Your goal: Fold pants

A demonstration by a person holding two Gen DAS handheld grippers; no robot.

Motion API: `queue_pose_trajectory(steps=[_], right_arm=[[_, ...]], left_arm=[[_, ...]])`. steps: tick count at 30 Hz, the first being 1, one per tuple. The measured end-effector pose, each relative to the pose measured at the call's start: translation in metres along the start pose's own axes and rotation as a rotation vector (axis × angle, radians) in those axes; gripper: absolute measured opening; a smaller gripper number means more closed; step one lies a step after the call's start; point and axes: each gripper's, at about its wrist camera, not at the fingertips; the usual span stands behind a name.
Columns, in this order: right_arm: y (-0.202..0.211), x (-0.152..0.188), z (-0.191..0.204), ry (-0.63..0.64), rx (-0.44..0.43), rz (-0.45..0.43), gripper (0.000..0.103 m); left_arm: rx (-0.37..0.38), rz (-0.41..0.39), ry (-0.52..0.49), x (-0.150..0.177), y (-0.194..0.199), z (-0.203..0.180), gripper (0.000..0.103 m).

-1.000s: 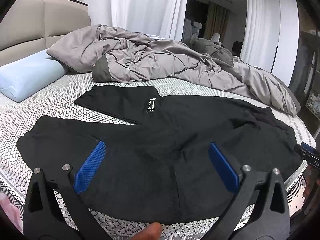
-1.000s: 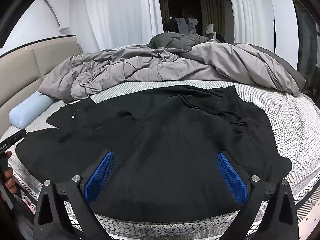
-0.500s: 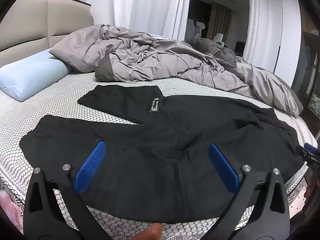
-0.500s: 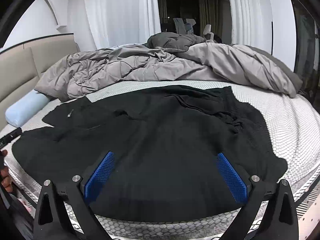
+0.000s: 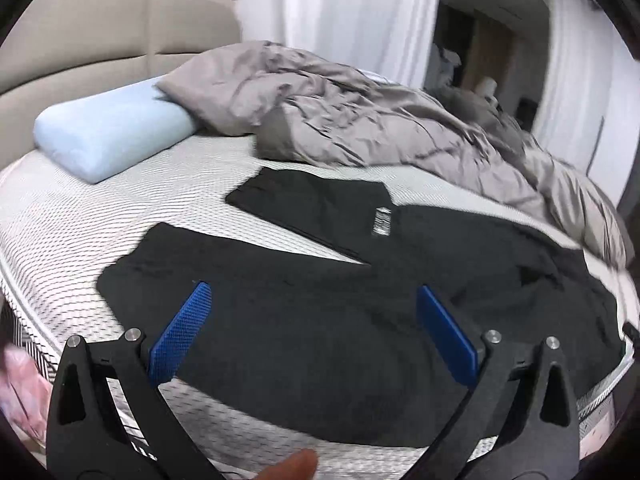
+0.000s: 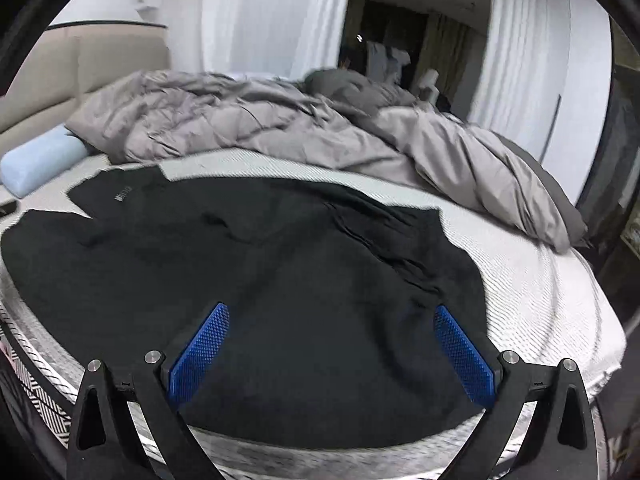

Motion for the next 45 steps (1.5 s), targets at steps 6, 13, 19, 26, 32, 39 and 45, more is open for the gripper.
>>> queue_pose_trajectory(steps=[6,13,19,26,32,39,45], right_arm=[[0.009,0.031,-0.051,-0.161,0.036,-0.028,0.103],[0.013,0.071,-0.089,-0.387,-0.059,-0.034,0.103],[-0.002,0.089,-0.113,-0.526,-0.160,0.021,0.100],[-0.006,0.109,-0.139,-0.646,-0.235,0.055,0.090],[-0.040,0.110,-0.161,-0.765,-0.336,0.055,0.070],[-0.052,0.091,-0.176,-0.820,-0.160,-0.001,0.014],[-0.059,0.089,-0.164,-0.716,0.013,0.104,0.035]], left_arm=[[-0.079,0.085,0.058,0.012,-0.022,0.079,0.097],[-0.016,0.210,0.156,0.051,-0.048,0.138,0.082],[0.034,0.227,0.196,0.039,-0.088,0.144,0.062],[0.019,0.177,0.290,0.027,-0.102,0.158,0.002],[-0.020,0.178,0.246,0.032,-0.093,0.153,0.002],[-0.009,0.193,0.202,0.040,-0.084,0.138,0.005],[-0.020,0.195,0.166,0.047,-0.069,0.131,0.018]])
Point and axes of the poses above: each gripper's, at about its wrist camera, not at the fingertips, and y roughly against the way its jaws point, z to its left, x to its underside, and after that the axes turned 4 degrees about -x, right-handed
